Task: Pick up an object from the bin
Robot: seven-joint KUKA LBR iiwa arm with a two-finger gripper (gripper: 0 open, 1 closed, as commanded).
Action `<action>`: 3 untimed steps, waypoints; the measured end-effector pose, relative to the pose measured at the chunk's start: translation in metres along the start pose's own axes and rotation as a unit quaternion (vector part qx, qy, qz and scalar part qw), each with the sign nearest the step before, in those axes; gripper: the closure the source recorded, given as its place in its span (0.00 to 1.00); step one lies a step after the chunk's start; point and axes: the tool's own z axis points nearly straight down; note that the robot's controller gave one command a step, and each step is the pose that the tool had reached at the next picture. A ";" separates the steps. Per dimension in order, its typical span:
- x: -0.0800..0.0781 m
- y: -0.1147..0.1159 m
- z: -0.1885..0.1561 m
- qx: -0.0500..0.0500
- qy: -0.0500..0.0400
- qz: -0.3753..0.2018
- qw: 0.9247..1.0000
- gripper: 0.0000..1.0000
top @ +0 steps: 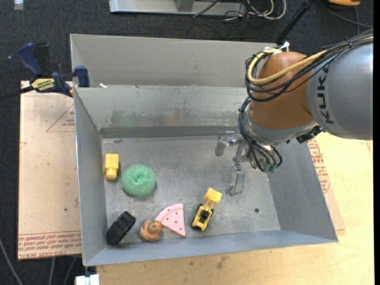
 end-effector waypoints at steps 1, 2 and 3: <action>-0.002 0.000 -0.005 0.000 -0.004 0.000 1.000 0.00; 0.012 0.006 0.032 0.000 -0.006 -0.041 0.999 0.00; 0.029 0.025 0.062 0.000 -0.003 -0.166 0.986 0.00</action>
Offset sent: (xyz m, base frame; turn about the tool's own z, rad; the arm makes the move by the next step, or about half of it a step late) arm -0.0385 0.0140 -0.0964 -0.2139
